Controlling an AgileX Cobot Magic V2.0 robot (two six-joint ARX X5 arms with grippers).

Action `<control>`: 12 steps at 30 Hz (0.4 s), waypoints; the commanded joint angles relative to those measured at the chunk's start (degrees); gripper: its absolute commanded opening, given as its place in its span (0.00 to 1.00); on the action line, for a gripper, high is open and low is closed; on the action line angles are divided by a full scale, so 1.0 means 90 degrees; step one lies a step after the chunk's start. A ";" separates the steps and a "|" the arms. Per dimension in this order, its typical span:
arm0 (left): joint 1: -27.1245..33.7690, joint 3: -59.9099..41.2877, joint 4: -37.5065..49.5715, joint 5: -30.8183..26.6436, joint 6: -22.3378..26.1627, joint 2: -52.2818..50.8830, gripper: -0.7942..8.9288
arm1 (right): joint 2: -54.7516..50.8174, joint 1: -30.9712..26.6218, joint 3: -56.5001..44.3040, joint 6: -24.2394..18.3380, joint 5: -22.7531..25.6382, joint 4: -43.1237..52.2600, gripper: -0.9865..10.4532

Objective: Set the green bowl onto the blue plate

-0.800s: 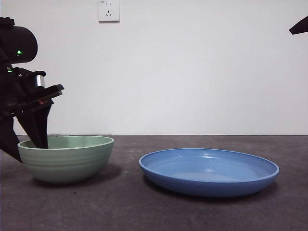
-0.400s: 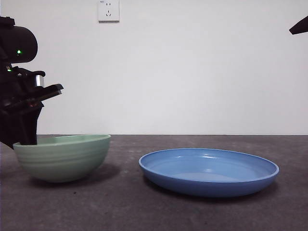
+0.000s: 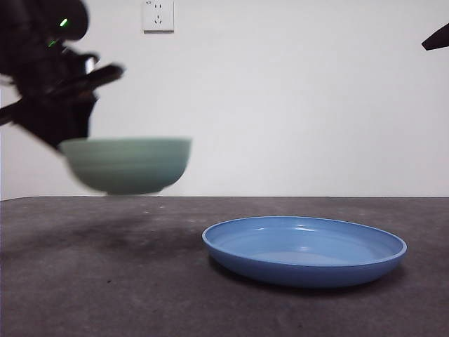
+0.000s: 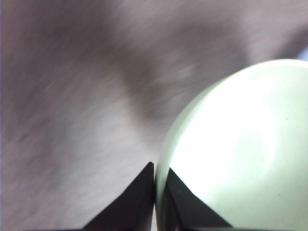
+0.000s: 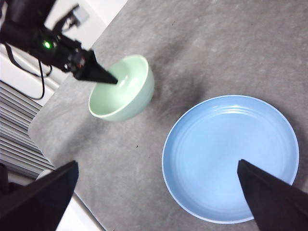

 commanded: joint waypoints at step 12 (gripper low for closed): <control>-0.1761 0.2317 -0.0177 0.0000 -0.0369 0.1775 0.10 | 0.0024 0.0022 0.0121 0.0000 -0.0005 0.0102 0.61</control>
